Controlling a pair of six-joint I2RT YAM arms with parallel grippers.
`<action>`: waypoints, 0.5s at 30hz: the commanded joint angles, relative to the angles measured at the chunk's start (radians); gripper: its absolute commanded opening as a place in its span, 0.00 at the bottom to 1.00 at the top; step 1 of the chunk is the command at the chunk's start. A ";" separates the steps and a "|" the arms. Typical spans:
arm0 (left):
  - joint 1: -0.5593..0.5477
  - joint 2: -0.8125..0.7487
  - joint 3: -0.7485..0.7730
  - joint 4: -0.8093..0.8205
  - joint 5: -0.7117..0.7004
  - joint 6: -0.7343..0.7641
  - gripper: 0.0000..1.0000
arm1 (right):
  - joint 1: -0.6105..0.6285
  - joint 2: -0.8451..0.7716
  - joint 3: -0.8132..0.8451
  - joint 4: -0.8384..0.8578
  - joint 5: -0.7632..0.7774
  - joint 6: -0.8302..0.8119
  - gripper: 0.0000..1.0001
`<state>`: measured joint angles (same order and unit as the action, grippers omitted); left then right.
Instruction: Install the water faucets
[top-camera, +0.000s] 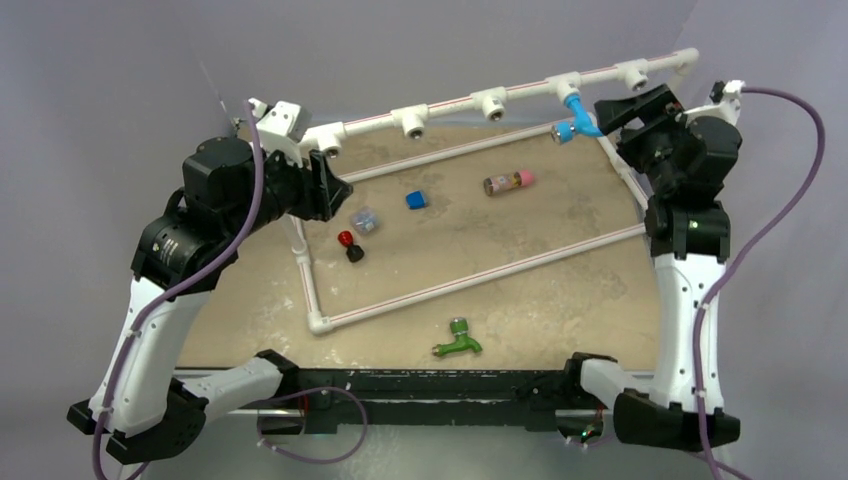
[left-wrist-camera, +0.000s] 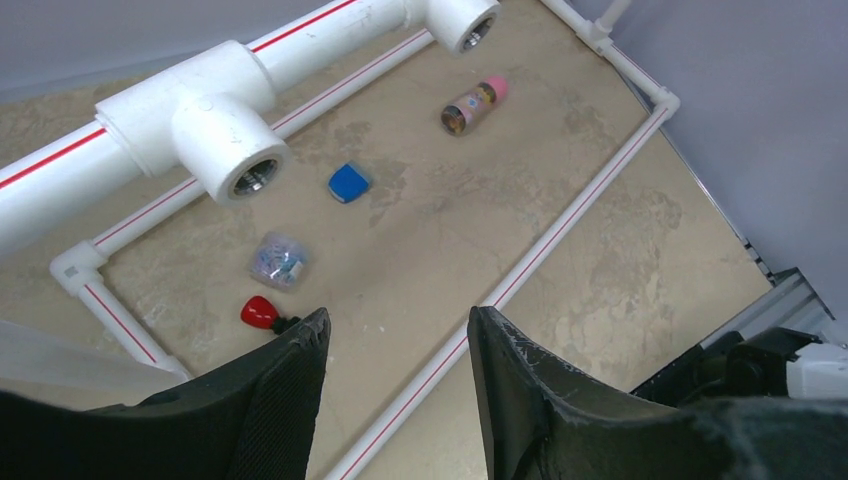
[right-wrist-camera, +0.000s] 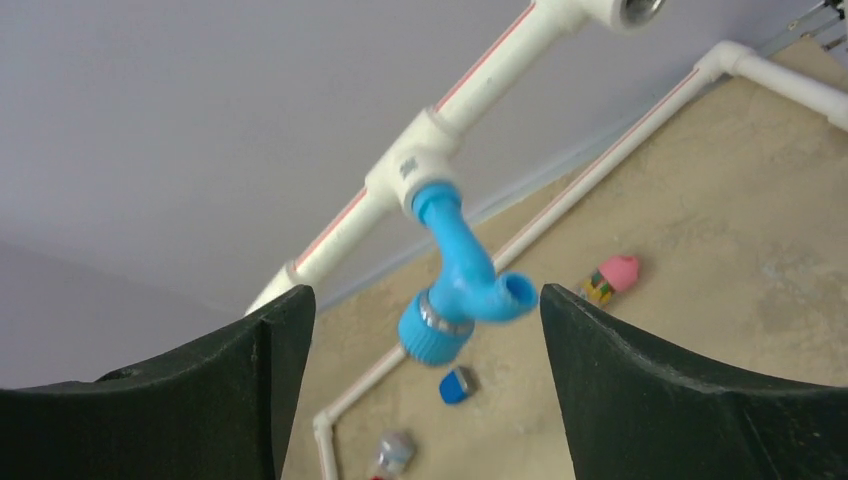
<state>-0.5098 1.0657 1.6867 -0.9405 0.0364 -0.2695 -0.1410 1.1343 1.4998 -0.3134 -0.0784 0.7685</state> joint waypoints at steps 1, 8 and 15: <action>0.005 -0.013 0.001 0.025 0.093 0.008 0.52 | 0.046 -0.107 -0.039 -0.122 -0.127 -0.097 0.83; 0.006 -0.029 -0.011 0.031 0.125 0.012 0.53 | 0.297 -0.194 -0.228 -0.205 -0.188 -0.057 0.77; 0.002 -0.044 -0.042 0.037 0.122 0.023 0.54 | 0.638 -0.225 -0.456 -0.202 0.014 0.105 0.73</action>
<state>-0.5098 1.0359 1.6615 -0.9356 0.1459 -0.2676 0.3920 0.9138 1.1088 -0.4847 -0.1650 0.7803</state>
